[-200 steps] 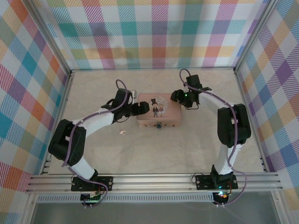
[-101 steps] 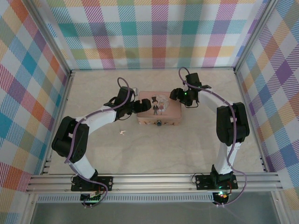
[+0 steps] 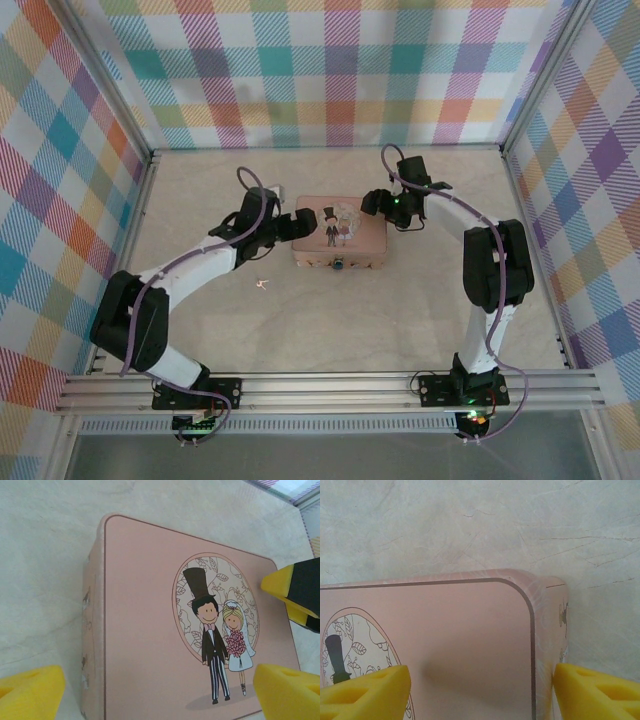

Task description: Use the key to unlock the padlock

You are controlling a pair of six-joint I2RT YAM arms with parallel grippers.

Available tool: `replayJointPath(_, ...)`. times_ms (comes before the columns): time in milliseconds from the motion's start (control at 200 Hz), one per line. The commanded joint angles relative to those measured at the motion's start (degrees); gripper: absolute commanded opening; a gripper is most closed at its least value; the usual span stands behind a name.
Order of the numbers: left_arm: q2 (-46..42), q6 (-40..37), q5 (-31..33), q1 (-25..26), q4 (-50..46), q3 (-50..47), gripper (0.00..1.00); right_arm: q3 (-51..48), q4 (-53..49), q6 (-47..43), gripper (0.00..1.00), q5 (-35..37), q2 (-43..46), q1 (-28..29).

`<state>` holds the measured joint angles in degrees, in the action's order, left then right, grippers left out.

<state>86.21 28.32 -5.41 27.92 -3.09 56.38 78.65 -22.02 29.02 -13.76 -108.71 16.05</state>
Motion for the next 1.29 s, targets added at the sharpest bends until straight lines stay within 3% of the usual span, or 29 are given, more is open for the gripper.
replayJointPath(0,-4.1,1.2,2.3,-0.4,-2.5,-2.7,0.96,2.1,0.0,-1.5,0.74,-3.0,1.4,0.1)
replayJointPath(280,-10.1,4.2,6.2,-1.8,-13.3,-3.7,0.92,2.8,-2.5,-3.1,0.77,0.5,2.7,0.1)
replayJointPath(585,-12.5,4.5,11.2,-2.2,-29.4,-3.8,0.77,-7.2,-4.2,-4.7,0.76,4.4,18.2,1.3)
replayJointPath(685,-12.5,4.8,12.5,-2.2,-33.5,-3.8,0.75,-10.8,-5.1,-6.7,0.75,2.4,24.3,3.4)
replayJointPath(815,-11.9,5.3,13.6,-2.3,-35.8,-4.0,0.74,-16.0,-4.3,-8.3,0.73,-5.1,31.7,6.1)
replayJointPath(980,-7.6,6.1,13.0,-2.3,-36.0,-3.8,0.71,-21.2,-1.6,-9.3,0.72,-9.1,39.3,13.6)
replayJointPath(1290,0.0,7.3,13.3,-2.4,-34.0,-3.3,0.58,-26.7,2.2,-6.7,0.72,-6.7,41.7,23.7)
